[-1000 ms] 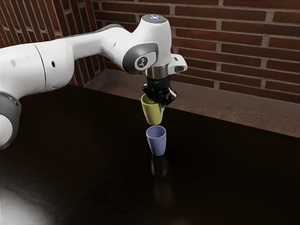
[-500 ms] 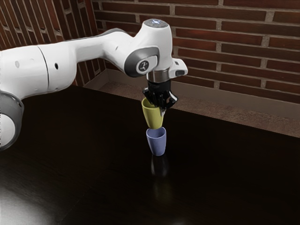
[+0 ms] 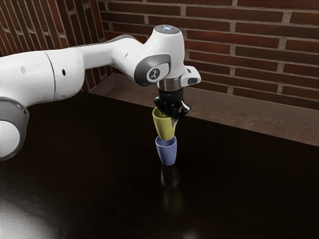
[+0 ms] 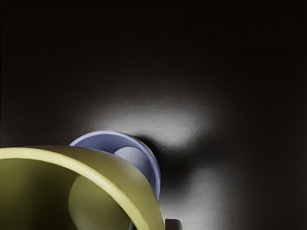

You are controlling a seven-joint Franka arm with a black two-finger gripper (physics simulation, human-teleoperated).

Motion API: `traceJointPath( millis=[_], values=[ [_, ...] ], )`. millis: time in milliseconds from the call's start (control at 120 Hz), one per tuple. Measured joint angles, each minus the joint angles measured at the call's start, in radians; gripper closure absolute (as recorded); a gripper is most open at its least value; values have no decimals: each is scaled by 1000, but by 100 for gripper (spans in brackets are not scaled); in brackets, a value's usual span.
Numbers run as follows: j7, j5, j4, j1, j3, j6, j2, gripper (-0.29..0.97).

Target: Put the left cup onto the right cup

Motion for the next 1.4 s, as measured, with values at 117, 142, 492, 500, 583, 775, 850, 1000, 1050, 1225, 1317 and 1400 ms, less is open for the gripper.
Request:
traceJointPath(
  millis=[117, 142, 492, 500, 583, 775, 850, 1000, 1050, 1225, 1317, 1400],
  values=[
    [0, -5, -1, 0, 7, 3, 1, 78],
    [0, -6, -1, 0, 9, 4, 1, 78],
    [0, -13, -2, 0, 13, 9, 10, 78],
    [0, -13, -2, 0, 13, 9, 10, 78],
    [-1, -17, -8, 0, 13, 11, 11, 78],
    [-1, -23, -17, 0, 26, 26, 12, 78],
    [-1, -24, -18, 0, 27, 29, 13, 78],
    [-1, -27, -28, 0, 35, 36, 12, 78],
    [0, -28, -29, 0, 37, 38, 12, 78],
    [0, -29, -31, 0, 39, 43, 14, 76],
    [2, -33, -31, 0, 39, 44, 16, 67],
    [4, -34, -31, 0, 39, 45, 17, 60]
  ],
)
